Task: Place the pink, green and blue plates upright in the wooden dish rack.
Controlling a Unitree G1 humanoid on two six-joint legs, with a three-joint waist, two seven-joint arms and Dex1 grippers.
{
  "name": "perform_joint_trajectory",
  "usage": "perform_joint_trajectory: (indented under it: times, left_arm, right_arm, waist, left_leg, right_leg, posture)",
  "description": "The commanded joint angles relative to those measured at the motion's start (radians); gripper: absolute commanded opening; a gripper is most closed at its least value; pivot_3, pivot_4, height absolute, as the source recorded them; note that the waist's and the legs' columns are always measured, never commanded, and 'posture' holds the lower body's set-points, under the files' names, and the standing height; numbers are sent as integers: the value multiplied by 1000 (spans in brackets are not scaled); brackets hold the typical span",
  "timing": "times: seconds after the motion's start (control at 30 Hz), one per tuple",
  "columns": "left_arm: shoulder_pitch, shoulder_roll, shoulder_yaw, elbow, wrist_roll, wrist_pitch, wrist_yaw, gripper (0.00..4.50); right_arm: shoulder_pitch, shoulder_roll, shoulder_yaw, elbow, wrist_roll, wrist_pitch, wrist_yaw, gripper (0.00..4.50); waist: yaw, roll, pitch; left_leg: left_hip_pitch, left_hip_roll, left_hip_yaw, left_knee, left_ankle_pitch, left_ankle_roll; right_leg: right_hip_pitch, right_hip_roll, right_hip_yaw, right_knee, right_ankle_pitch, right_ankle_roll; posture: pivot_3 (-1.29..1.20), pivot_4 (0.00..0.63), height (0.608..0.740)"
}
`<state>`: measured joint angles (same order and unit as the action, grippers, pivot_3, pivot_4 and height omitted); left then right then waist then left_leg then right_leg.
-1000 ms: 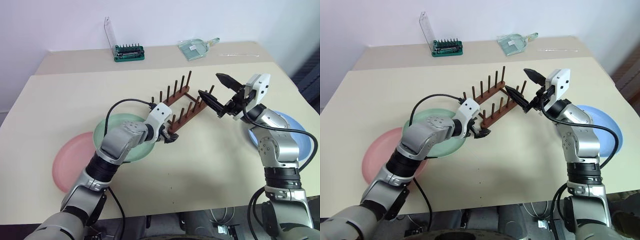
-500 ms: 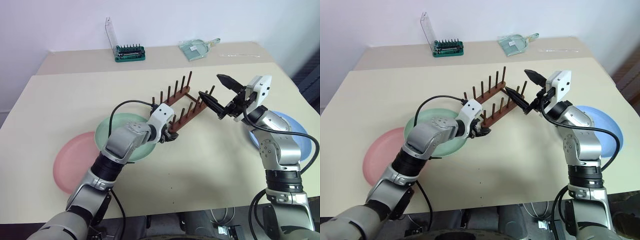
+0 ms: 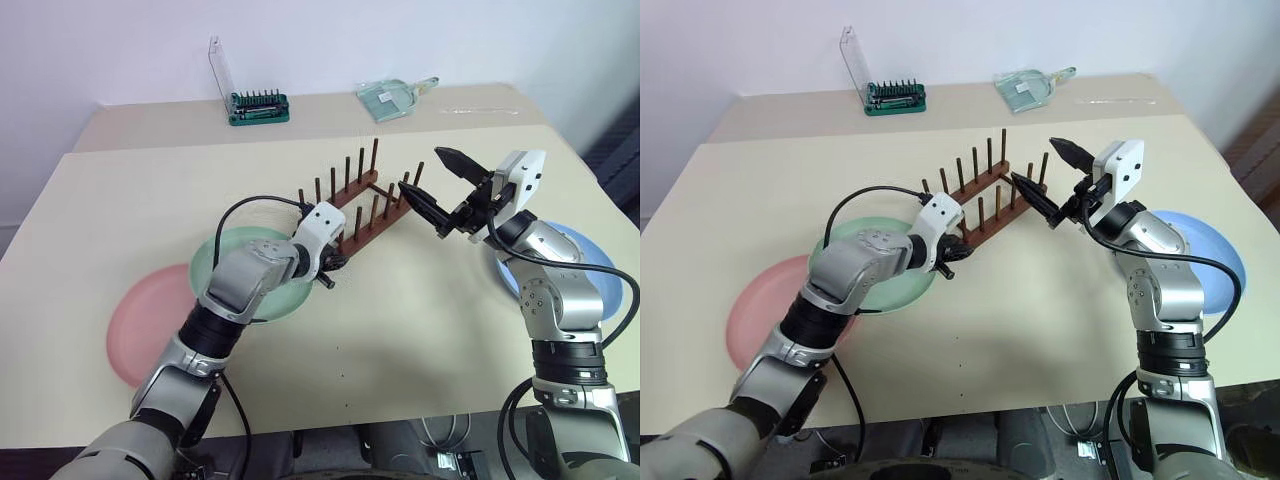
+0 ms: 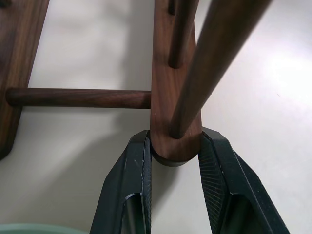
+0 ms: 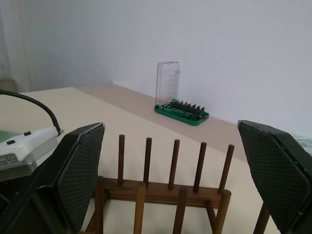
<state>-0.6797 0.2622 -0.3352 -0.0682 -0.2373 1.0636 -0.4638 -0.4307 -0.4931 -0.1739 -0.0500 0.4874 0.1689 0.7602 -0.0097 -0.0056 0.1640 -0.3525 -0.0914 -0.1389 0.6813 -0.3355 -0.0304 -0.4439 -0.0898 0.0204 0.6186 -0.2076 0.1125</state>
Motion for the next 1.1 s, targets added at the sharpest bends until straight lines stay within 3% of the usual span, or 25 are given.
perform_joint_trajectory:
  times: [0.03, 0.43, 0.73, 1.1]
  left_arm:
    - [-8, 47, -3, -21, 8, -50, -55, 757]
    - [-14, 127, 25, 5, -31, -282, -285, 757]
    - [-16, 212, -39, 62, 26, -431, -446, 757]
    - [-28, 203, -51, 77, 27, -459, -573, 757]
  right_arm:
    - [-28, -12, -46, 7, 12, -23, -7, 4500]
    - [-82, -25, -113, 86, 8, -62, -16, 4500]
    - [-82, -38, -130, 97, 8, -73, -17, 4500]
    - [-92, -37, -133, 109, 9, -80, -19, 4500]
  waist:
    - [-1, 0, 0]
    - [1, 0, 0]
    - [-1, 0, 0]
    - [-1, 0, 0]
  left_leg:
    - [0, 0, 0, 0, 0, 0]
    - [-1, 0, 0, 0, 0, 0]
    - [-1, 0, 0, -1, 0, 0]
    - [-1, 0, 0, 0, 0, 1]
  right_leg:
    - [0, 0, 0, 0, 0, 0]
    - [-1, 0, 0, -1, 0, 0]
    - [-1, 0, 0, -1, 0, 0]
    - [-1, 0, 0, -1, 0, 0]
  posture:
    - [0, 150, 740]
    - [0, 150, 740]
    - [0, 150, 740]
    - [0, 150, 740]
